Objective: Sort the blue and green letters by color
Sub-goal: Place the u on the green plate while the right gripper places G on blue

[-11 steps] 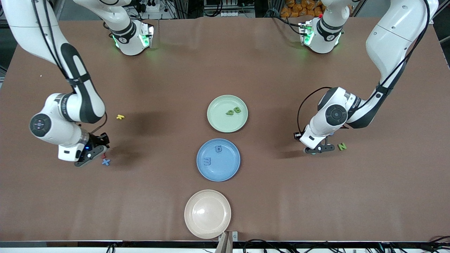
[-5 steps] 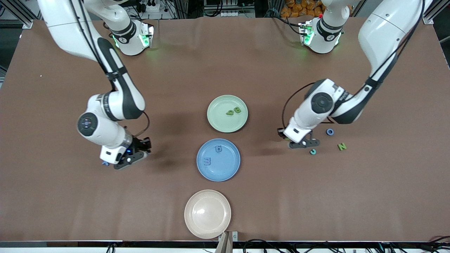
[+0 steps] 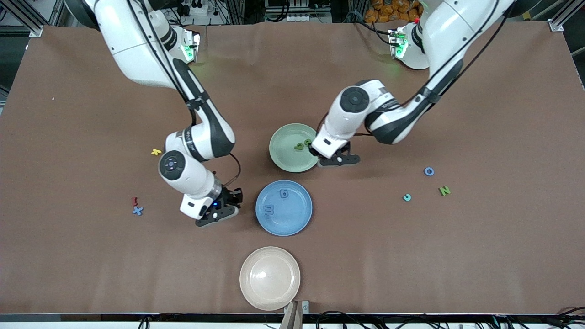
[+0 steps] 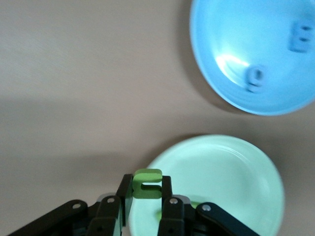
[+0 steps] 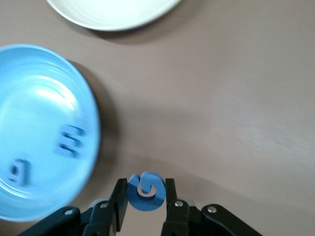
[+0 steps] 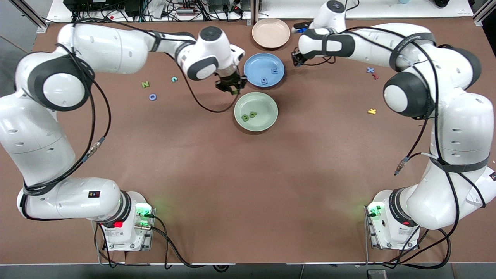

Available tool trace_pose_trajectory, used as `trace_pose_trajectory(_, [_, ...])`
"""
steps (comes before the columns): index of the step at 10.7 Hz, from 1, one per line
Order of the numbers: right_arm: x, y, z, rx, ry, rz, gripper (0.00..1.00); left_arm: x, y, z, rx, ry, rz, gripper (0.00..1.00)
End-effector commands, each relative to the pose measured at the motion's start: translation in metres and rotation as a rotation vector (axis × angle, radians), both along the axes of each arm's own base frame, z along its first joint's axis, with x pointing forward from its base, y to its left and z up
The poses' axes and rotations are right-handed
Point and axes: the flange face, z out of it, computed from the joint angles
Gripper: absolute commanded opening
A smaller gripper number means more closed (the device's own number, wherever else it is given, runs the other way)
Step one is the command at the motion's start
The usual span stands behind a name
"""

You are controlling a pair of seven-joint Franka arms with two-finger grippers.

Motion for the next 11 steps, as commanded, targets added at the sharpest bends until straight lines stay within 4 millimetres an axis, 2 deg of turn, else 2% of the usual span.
trace_pose_trajectory(1, [0.004, 0.05, -0.003, 0.091, -0.026, -0.04, 0.11, -0.006, -0.046, -0.01, -0.027, 0.025, 0.062, 0.0])
trace_pose_trajectory(3, [-0.004, 0.078, -0.009, 0.127, -0.057, -0.048, 0.11, -0.023, -0.066, -0.024, -0.007, 0.025, 0.041, 0.0])
trace_pose_trajectory(4, [-0.009, 0.093, -0.009, 0.139, -0.053, -0.055, 0.17, -0.014, -0.062, -0.028, 0.01, 0.007, 0.053, 0.54])
trace_pose_trajectory(5, [-0.011, 0.103, -0.008, 0.152, -0.045, -0.077, 0.31, -0.008, -0.057, -0.029, 0.018, -0.006, 0.044, 1.0])
trace_pose_trajectory(6, [-0.017, 0.114, -0.007, 0.161, -0.028, -0.119, 0.72, -0.006, -0.056, -0.026, 0.017, -0.01, 0.046, 1.0])
trace_pose_trajectory(7, [-0.02, 0.119, -0.006, 0.168, -0.018, -0.15, 1.0, 0.006, -0.045, -0.021, 0.018, -0.022, 0.069, 1.0])
trace_pose_trajectory(9, [-0.023, 0.123, -0.003, 0.169, -0.009, -0.152, 1.0, 0.037, -0.013, -0.003, 0.019, -0.05, 0.131, 1.0])
trace_pose_trajectory(11, [-0.016, 0.114, 0.009, 0.171, -0.024, -0.152, 1.0, 0.074, 0.035, 0.005, 0.03, -0.078, 0.152, 1.0])
